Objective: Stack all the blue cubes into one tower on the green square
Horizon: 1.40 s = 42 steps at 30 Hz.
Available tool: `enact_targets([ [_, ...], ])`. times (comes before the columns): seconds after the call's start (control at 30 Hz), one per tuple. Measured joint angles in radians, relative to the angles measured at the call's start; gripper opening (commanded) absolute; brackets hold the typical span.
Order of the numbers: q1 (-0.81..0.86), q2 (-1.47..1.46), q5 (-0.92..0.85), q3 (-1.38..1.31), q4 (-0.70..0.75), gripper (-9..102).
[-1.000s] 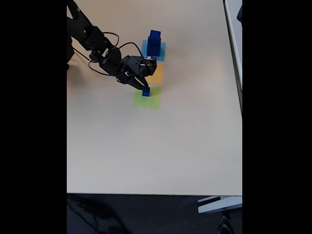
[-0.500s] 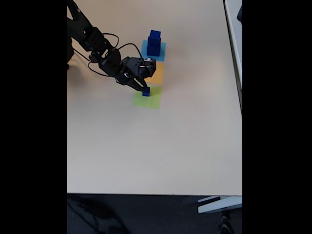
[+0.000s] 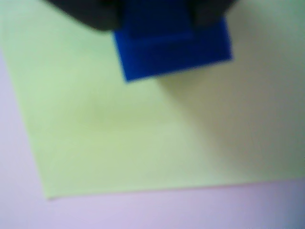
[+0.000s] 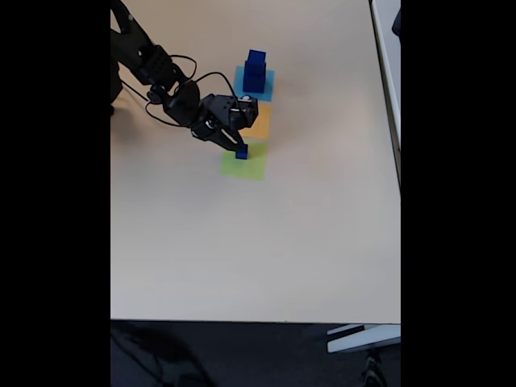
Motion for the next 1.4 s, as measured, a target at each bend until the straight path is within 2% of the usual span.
enact_targets([
  [1.4,0.0,0.0,-0.015,0.0,0.0,6],
])
